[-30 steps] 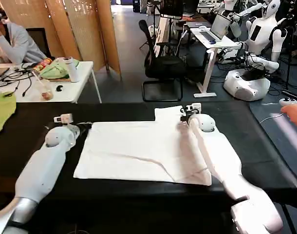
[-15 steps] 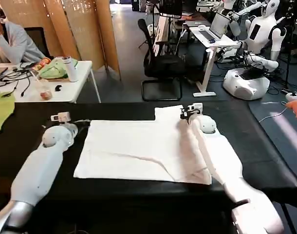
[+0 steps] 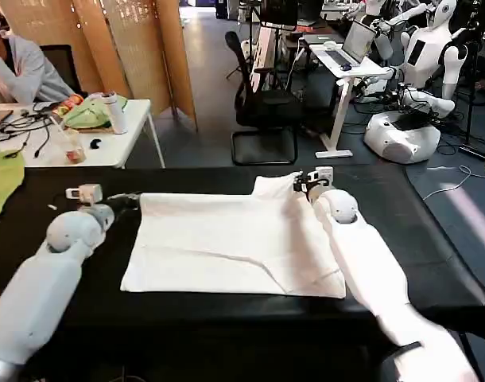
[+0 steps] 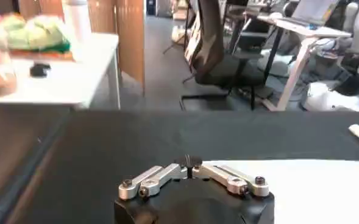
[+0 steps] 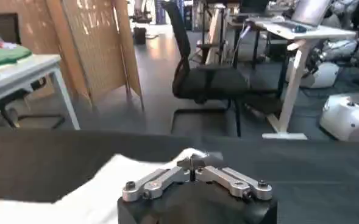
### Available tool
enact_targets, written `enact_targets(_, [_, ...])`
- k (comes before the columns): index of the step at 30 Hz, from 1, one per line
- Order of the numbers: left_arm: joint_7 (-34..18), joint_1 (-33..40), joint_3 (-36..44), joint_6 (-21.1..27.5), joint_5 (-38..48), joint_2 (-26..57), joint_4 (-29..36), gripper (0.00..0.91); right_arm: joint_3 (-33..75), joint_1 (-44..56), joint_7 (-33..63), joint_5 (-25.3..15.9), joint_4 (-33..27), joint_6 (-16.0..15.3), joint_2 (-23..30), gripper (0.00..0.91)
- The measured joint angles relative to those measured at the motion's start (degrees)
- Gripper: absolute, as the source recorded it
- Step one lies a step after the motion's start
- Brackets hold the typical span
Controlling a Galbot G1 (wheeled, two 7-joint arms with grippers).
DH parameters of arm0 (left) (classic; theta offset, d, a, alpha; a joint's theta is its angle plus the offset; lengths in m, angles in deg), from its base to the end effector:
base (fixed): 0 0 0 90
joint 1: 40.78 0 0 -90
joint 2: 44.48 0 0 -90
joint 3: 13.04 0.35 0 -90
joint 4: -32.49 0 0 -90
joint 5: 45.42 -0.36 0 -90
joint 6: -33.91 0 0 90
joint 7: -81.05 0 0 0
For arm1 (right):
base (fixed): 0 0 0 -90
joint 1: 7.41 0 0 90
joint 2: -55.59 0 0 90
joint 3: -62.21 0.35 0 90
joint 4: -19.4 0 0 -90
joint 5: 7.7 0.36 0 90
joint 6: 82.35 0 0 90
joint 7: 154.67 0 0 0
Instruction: Fold and organize the clothes.
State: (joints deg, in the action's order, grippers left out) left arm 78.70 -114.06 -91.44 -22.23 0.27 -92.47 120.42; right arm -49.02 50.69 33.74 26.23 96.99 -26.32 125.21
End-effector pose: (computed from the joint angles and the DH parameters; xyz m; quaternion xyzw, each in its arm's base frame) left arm 0.4290 0.1892 -0.2033 -0.0476 -0.9720 -0.0033 0.2302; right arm 0.5134 -0.0295 -0.2046 0.0765 -0.9775 -0.0035 0.1964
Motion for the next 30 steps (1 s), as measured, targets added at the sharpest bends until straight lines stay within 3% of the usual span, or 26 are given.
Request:
enact_targets(11, [0.2, -11.7, -5.8, 0.0, 1.0, 6.2, 10.9, 0.0, 1.8, 11.5, 3.7, 4.4, 17.2, -8.2, -8.4, 0.0])
enact_targets(22, [1.4, -22.2, -10.0, 0.7, 0.1, 9.4, 17.8, 0.0, 4.8, 24.2, 4.9, 3.9, 31.3, -8.2, -14.7, 0.0])
enact_targets(30, [1.5, -30.5, -12.9, 1.0, -1.9, 8.9, 21.6, 0.0, 6.1, 32.4, 4.1, 1.4, 35.7, -8.2, -16.2, 0.0])
